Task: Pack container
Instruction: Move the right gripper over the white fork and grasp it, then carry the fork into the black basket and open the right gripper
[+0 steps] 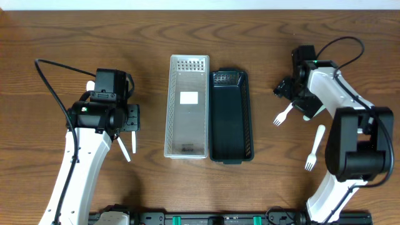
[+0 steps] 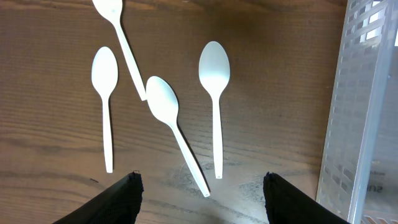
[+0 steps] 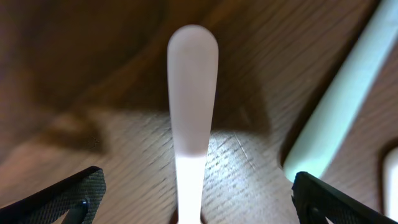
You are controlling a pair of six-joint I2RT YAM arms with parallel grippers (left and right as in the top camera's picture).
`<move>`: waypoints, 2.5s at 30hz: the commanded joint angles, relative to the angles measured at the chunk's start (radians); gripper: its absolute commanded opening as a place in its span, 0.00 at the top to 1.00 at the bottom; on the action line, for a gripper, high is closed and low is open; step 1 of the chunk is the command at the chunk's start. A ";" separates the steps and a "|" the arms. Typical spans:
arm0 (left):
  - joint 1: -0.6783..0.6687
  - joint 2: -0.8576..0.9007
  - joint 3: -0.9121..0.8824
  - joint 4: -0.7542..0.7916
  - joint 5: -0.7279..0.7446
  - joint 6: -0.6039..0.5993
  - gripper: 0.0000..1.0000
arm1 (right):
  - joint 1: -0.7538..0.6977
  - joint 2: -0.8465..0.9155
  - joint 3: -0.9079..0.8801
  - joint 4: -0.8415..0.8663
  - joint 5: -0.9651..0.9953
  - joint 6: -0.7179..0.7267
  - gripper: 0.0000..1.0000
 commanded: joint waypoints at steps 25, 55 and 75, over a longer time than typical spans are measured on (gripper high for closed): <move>0.002 0.007 0.013 -0.003 -0.009 0.002 0.35 | 0.011 0.079 -0.010 -0.023 -0.075 -0.052 0.17; 0.002 0.007 0.013 -0.008 -0.009 0.002 0.35 | 0.011 0.079 -0.010 -0.025 -0.075 -0.052 0.79; 0.002 0.007 0.013 -0.007 -0.009 0.002 0.35 | 0.061 -0.019 0.193 -0.138 -0.040 -0.255 0.99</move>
